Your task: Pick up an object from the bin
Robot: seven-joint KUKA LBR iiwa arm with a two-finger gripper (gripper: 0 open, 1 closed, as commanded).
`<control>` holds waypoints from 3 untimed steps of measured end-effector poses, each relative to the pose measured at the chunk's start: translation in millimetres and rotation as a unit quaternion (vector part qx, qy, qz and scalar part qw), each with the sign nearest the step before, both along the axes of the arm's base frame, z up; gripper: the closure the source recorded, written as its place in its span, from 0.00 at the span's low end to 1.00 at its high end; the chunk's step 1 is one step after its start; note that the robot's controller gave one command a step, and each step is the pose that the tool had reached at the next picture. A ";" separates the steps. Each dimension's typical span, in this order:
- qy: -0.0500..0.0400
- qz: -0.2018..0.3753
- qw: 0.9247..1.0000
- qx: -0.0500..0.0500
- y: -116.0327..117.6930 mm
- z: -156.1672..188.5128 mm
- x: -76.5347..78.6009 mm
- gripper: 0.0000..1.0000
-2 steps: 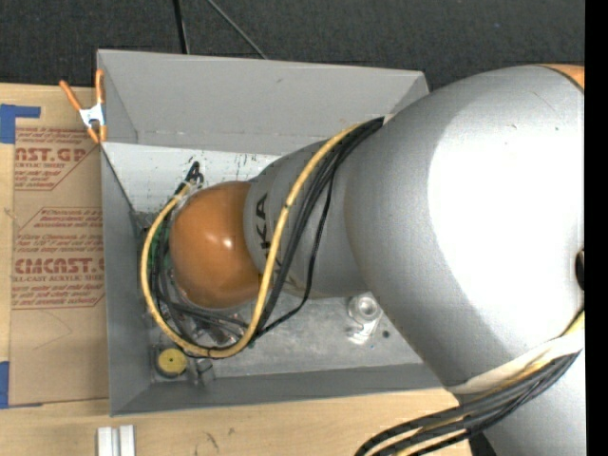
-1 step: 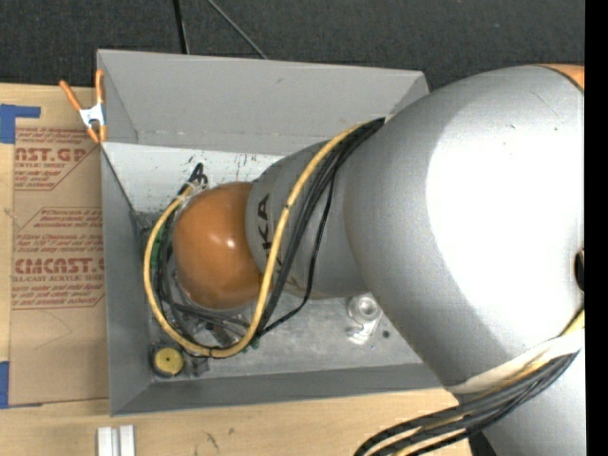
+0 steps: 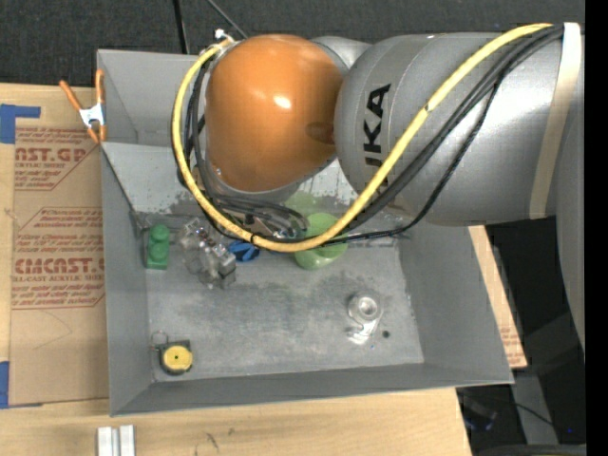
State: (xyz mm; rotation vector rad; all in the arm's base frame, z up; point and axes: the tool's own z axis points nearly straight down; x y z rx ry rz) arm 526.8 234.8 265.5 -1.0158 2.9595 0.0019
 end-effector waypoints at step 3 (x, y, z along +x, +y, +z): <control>0.006 -0.122 0.993 -0.001 -1.3 -128.2 -36.0 0.00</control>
Offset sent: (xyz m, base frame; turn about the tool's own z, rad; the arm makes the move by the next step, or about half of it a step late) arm 0.0046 -0.0067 -0.0975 0.1116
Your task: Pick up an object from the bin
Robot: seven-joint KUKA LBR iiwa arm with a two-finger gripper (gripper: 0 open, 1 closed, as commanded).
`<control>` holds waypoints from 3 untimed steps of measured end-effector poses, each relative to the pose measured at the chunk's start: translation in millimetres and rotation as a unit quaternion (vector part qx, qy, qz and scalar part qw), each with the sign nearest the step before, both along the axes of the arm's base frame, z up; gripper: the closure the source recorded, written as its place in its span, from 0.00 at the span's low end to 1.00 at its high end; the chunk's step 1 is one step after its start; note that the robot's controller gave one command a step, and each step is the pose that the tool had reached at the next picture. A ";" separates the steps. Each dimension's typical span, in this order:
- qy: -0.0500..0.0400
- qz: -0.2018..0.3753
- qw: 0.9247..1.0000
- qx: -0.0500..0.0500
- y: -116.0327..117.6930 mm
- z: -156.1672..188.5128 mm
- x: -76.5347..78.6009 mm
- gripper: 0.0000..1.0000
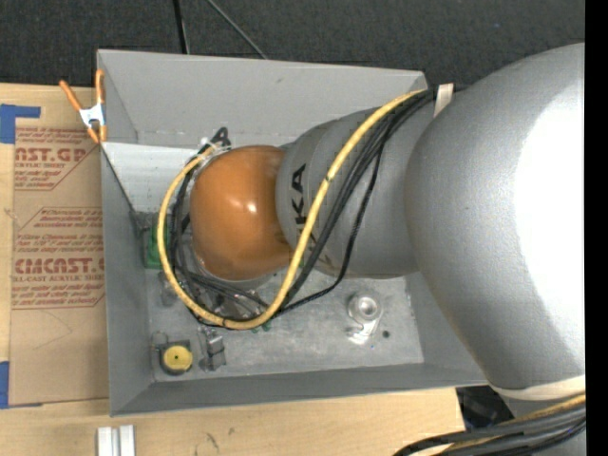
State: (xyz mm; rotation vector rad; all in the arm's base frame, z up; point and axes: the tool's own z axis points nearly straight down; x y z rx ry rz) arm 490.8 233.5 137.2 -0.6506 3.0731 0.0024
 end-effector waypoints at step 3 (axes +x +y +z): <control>-0.004 0.088 0.996 0.001 5.9 83.1 -2.5 1.00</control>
Offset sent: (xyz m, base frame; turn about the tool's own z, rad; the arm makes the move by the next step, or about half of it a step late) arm -0.0103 0.0055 -0.0672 -0.2049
